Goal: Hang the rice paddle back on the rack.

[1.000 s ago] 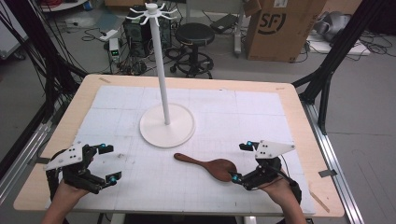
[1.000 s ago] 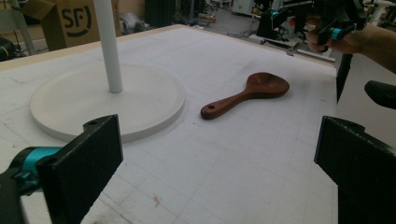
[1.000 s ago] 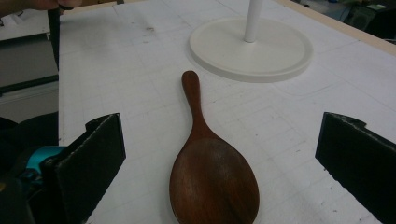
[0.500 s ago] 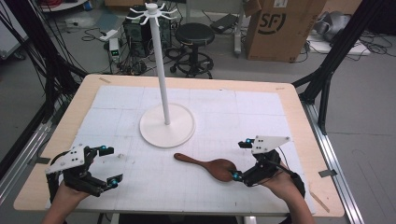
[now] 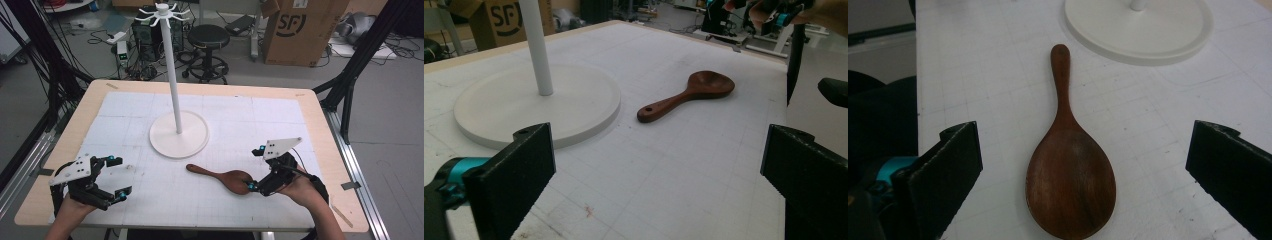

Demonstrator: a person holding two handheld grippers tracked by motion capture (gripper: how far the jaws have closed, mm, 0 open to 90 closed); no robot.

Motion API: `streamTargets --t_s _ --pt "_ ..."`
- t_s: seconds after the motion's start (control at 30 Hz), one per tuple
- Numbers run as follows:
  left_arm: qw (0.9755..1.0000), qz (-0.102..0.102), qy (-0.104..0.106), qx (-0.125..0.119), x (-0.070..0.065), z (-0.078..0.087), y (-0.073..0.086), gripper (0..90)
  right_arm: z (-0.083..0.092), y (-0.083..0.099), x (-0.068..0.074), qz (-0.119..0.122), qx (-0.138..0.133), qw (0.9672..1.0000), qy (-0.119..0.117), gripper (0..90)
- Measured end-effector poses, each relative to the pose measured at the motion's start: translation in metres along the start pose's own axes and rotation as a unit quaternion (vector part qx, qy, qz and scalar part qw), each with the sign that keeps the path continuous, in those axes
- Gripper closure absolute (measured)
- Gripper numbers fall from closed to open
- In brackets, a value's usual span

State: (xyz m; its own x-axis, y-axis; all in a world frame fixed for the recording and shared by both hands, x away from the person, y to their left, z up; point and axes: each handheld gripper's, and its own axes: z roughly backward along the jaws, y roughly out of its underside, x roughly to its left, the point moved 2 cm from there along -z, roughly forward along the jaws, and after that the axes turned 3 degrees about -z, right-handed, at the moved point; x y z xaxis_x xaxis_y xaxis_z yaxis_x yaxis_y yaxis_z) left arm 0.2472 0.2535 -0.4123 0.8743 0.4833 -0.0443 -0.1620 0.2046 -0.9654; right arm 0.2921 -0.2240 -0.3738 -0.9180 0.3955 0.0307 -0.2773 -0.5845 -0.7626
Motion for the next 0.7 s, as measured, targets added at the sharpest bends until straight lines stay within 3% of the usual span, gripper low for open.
streamTargets --t_s 0.17,0.47,0.7 --pt "1.0 0.0 0.001 0.002 0.0 -0.002 0.0 1.7 -0.009 -0.003 0.0 0.009 0.031 0.9995 -0.001 0.2" --pt "0.9999 -0.005 0.001 0.012 -0.001 -0.004 0.001 1.7 -0.022 -0.01 -0.001 0.012 0.06 0.9981 -0.005 0.3" --pt "0.9999 -0.005 0.0 0.011 0.0 -0.004 0.001 1.7 -0.04 -0.019 0.0 0.025 0.108 0.9938 -0.007 0.2"
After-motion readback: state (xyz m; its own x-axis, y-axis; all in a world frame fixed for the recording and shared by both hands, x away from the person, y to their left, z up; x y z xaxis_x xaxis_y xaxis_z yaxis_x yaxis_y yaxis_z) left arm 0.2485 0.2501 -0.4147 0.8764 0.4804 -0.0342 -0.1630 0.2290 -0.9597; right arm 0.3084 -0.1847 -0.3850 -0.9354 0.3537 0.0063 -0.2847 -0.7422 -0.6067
